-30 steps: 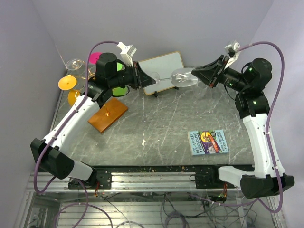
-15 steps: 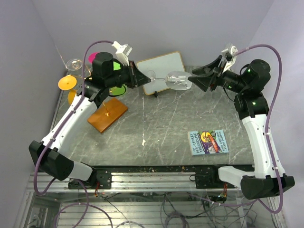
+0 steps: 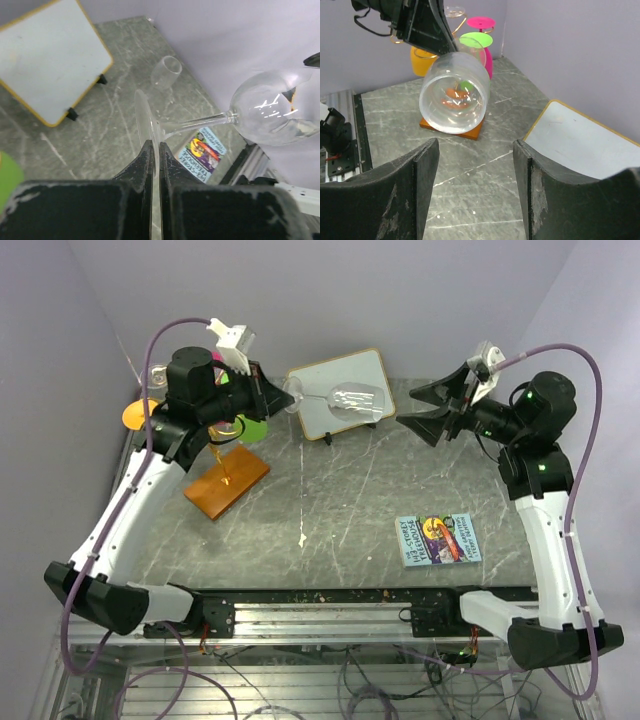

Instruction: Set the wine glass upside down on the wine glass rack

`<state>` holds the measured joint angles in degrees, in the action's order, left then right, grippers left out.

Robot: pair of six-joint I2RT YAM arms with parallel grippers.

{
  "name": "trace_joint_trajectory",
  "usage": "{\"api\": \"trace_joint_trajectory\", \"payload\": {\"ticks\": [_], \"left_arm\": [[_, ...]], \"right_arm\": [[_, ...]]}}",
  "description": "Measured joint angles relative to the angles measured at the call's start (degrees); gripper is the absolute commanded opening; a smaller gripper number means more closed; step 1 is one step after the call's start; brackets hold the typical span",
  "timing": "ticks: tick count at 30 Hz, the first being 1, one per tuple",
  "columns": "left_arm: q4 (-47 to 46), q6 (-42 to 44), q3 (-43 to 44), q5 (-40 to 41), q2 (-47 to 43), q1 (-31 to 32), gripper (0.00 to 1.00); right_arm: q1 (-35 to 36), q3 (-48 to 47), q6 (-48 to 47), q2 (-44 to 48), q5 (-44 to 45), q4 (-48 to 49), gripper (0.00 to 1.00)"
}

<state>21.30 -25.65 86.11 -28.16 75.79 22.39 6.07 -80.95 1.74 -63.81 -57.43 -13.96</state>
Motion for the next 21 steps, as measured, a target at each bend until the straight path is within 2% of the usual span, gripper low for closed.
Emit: {"api": "trace_joint_trajectory", "payload": {"ticks": [5,12,16,21], "left_arm": [[3.74,6.14,3.3,4.22,-2.93,-1.18,0.07],[7.3,15.06,7.3,8.52,-7.93,-4.76,0.07],[10.43,23.74,9.79,8.44,-9.38,-4.94,0.07],[16.37,35.06,10.12,8.98,-10.95,-4.92,0.07]], "right_arm": [[0.0,0.0,-4.13,1.9,0.26,-3.32,0.69],[0.0,1.62,-13.97,3.32,0.39,-10.69,0.75],[0.0,3.65,-21.38,2.95,0.42,-16.37,0.83],[0.0,7.93,-27.78,2.58,0.81,-20.59,0.86]]}}
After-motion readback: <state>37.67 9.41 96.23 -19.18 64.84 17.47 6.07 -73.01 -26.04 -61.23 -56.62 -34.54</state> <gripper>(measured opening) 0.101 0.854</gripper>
